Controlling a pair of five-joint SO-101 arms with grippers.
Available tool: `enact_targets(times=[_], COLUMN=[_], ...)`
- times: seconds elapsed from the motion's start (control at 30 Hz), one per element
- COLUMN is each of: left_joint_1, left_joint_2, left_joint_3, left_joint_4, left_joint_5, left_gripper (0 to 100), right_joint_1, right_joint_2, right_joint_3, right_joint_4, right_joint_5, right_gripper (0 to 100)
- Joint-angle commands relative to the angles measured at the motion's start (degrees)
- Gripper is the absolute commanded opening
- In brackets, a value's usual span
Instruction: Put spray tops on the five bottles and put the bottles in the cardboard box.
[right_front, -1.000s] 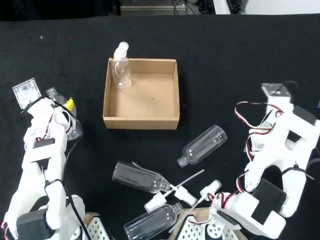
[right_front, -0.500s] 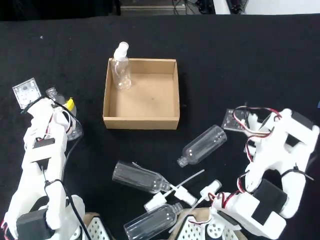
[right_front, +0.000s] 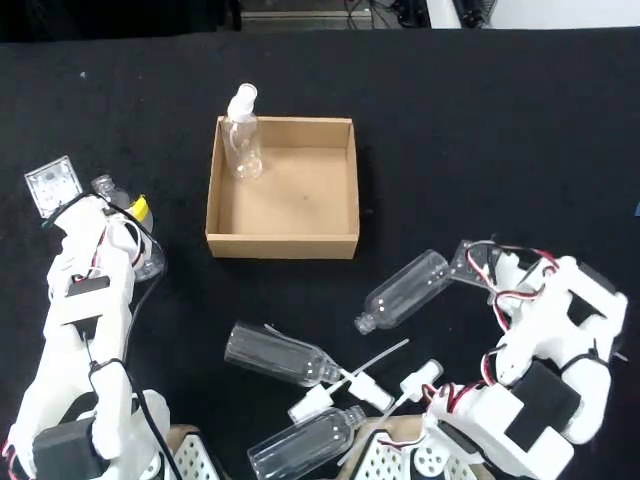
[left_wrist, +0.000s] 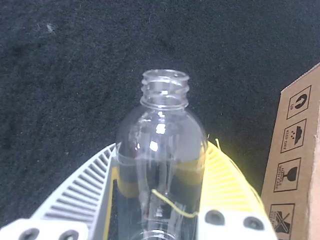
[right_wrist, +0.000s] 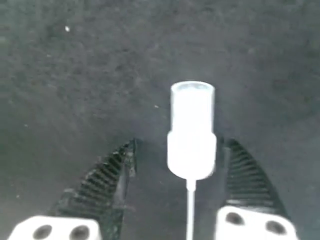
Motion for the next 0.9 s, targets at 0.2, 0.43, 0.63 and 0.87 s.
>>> enact_targets(times=[0.2,0.43,0.63,0.87], left_joint_1=[0.13,0.22,0.04,0.04], left_joint_2=[-2.29,-2.29,-2.29,-2.46], left_joint_3=[-0.92,-0.92,-0.92,-0.75], left_joint_4=[-1.23,-1.23,-1.23,-1.23], left_joint_5=[0.09,0.09,0.09,0.09], left_gripper=[13,13,13,13], right_joint_1=[-1.41,4.66,4.22,4.13], right_joint_2=[-0.4,0.13,0.22,0.22], right_joint_3=[-7.43,-12.0,-11.91,-12.09], right_joint_4=[-0.62,9.76,14.15,14.33], right_joint_5=[-45.36,-64.97,-64.88,-64.7], right_gripper=[1.0,1.6,3.6,26.5])
